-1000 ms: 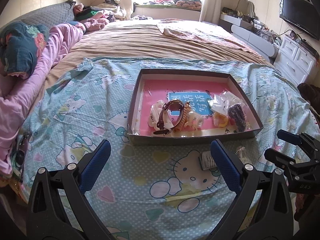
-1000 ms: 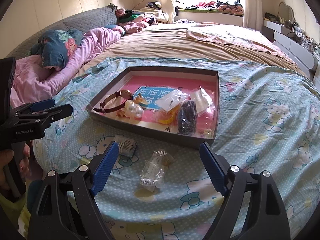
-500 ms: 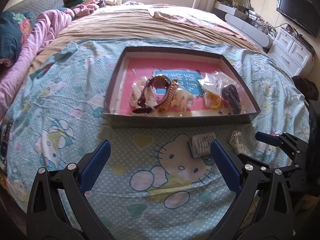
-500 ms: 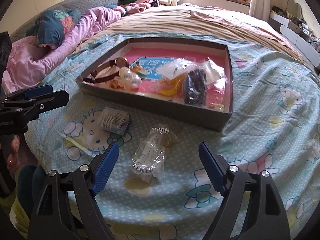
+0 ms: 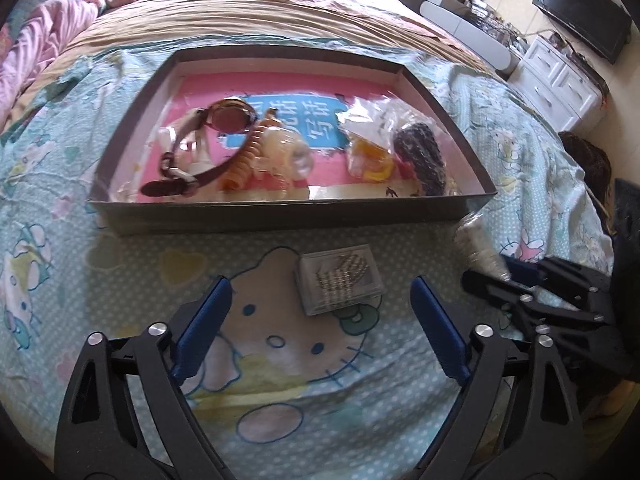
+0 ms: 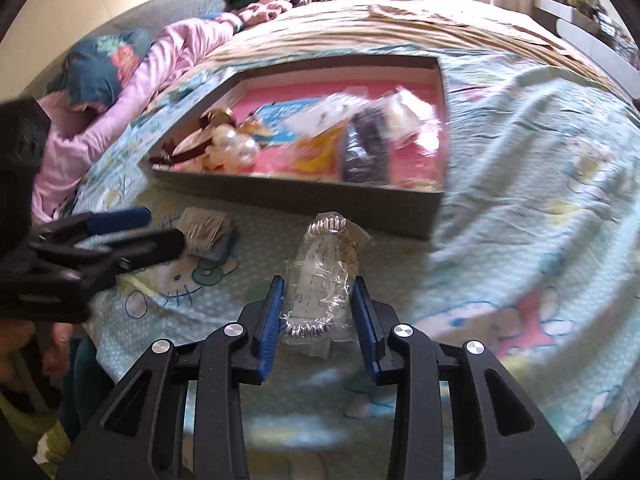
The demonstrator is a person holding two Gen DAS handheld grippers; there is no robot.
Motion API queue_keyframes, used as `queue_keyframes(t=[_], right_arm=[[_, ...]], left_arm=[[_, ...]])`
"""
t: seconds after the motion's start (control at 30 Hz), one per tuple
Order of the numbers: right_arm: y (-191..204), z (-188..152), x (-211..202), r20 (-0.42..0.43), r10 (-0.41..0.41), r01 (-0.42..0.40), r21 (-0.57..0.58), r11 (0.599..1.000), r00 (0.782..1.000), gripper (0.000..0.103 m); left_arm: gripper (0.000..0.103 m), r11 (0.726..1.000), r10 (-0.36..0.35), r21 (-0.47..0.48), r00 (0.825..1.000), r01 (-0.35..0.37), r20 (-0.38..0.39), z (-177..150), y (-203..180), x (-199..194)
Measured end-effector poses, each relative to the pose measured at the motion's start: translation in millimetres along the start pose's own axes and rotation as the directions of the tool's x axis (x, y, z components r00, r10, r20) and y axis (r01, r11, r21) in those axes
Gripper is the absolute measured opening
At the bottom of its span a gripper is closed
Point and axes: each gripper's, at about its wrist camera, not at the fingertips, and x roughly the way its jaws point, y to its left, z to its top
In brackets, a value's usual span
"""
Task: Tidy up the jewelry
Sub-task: 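Grasp clear stud box with left tool while right tool grasps clear chain bag, then lower stud box into box with left tool while right tool releases chain bag there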
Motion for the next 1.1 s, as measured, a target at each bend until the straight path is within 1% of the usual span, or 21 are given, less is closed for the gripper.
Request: queue_keyframes(t=[0.03, 0.07, 0.1, 0.13, 0.2, 0.33, 0.43, 0.63, 0.9, 1.1], right_arm=[[-3, -1, -5, 0.008, -0.004, 0.004, 0.003, 1.000, 1.000, 0.032], [-7, -1, -10, 0.015, -0.005, 0.005, 0.008, 1.000, 1.000, 0.032], [-10, -1, -15, 0.024, -0.006, 0.005, 0.015, 1.000, 1.000, 0.032], [-13, -1, -18, 0.030, -0.009, 0.008, 0.018, 1.000, 1.000, 0.032], [-18, 0, -27, 0.046, -0.011, 0.010, 0.027, 1.000, 0.999, 0.032], [-22, 7, -39, 0.078, -0.011, 0.009, 0.031, 0.999, 0.997, 0.032], [-21, 15, -44, 0.104, -0.007, 0.004, 0.026, 1.000, 0.995, 0.032], [-16, 37, -47, 0.148, 0.003, -0.003, 0.003, 1.000, 0.989, 0.032], [-8, 63, -48, 0.204, 0.012, -0.010, -0.011, 1.000, 0.979, 0.032], [-11, 79, -50, 0.230, 0.008, -0.005, -0.013, 1.000, 0.973, 0.032]], left_arm=[[0.068, 1.000, -0.002, 0.010, 1.000, 0.002, -0.005, 0, -2, 4], [0.062, 1.000, -0.001, 0.022, 1.000, 0.001, -0.014, -1, -5, 9], [0.051, 0.999, 0.006, 0.033, 1.000, -0.005, -0.023, -1, -7, 14], [0.041, 0.999, 0.024, 0.046, 0.999, -0.023, -0.024, -2, -9, 17], [0.041, 0.998, 0.031, 0.059, 0.999, -0.030, -0.009, -2, -11, 17], [0.041, 0.998, 0.016, 0.059, 1.000, -0.018, 0.023, 2, -10, 3], [0.041, 0.998, 0.011, 0.061, 0.997, -0.016, 0.082, 12, -10, -20], [0.041, 0.998, 0.029, 0.053, 0.990, -0.037, 0.141, 35, -5, -41], [0.041, 0.998, 0.041, 0.037, 0.984, -0.048, 0.171, 59, 1, -42], [0.041, 0.998, 0.040, 0.031, 0.982, -0.046, 0.182, 73, 7, -42]])
